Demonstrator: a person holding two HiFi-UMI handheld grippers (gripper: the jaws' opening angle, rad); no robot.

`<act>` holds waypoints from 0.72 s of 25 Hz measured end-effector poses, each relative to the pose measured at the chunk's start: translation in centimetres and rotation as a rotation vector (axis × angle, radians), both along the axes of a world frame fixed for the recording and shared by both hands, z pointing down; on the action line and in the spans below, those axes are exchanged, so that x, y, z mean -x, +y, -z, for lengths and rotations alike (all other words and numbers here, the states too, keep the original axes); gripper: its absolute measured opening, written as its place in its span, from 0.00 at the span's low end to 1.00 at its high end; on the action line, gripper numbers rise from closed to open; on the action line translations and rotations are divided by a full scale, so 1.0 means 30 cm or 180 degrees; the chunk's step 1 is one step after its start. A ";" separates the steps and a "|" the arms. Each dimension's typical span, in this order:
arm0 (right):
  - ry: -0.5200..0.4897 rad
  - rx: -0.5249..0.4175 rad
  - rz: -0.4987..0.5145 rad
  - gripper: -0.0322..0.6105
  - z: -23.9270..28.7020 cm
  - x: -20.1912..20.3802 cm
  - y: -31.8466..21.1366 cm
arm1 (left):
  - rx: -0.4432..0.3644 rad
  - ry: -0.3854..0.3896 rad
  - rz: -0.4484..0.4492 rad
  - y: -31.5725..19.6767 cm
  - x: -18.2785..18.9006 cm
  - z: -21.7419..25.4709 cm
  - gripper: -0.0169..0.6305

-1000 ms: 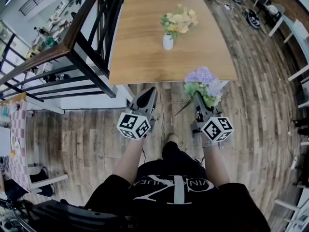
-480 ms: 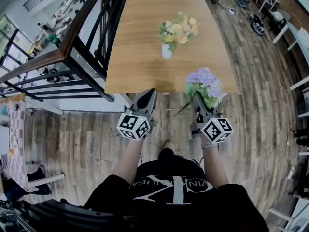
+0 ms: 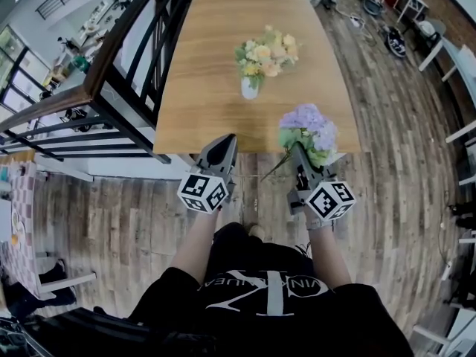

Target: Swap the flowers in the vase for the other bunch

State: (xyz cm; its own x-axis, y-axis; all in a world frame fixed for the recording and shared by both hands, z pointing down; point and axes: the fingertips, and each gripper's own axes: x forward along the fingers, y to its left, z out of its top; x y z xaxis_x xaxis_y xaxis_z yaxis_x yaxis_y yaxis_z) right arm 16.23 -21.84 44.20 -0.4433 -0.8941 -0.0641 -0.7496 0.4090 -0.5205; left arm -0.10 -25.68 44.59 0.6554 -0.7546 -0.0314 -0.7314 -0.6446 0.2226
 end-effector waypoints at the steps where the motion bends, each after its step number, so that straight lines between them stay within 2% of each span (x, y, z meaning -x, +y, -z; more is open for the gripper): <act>1: -0.0020 0.0008 0.0003 0.14 -0.003 -0.001 -0.007 | -0.0006 0.0004 0.0001 -0.011 -0.001 -0.001 0.04; 11: -0.0155 0.0049 -0.0041 0.14 -0.038 -0.037 -0.109 | -0.0079 0.0039 0.0077 -0.209 -0.008 -0.061 0.05; 18: -0.0222 0.0005 -0.0032 0.14 -0.084 -0.029 -0.211 | -0.0252 0.0027 0.0032 -0.376 -0.049 -0.109 0.05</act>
State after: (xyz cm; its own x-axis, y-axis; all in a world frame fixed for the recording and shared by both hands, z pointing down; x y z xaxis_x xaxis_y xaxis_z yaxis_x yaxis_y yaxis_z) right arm 17.11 -28.17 46.71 -0.4288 -0.8986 -0.0932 -0.7155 0.4008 -0.5722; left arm 1.37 -36.94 47.87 0.6474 -0.7560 -0.0967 -0.7362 -0.6531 0.1774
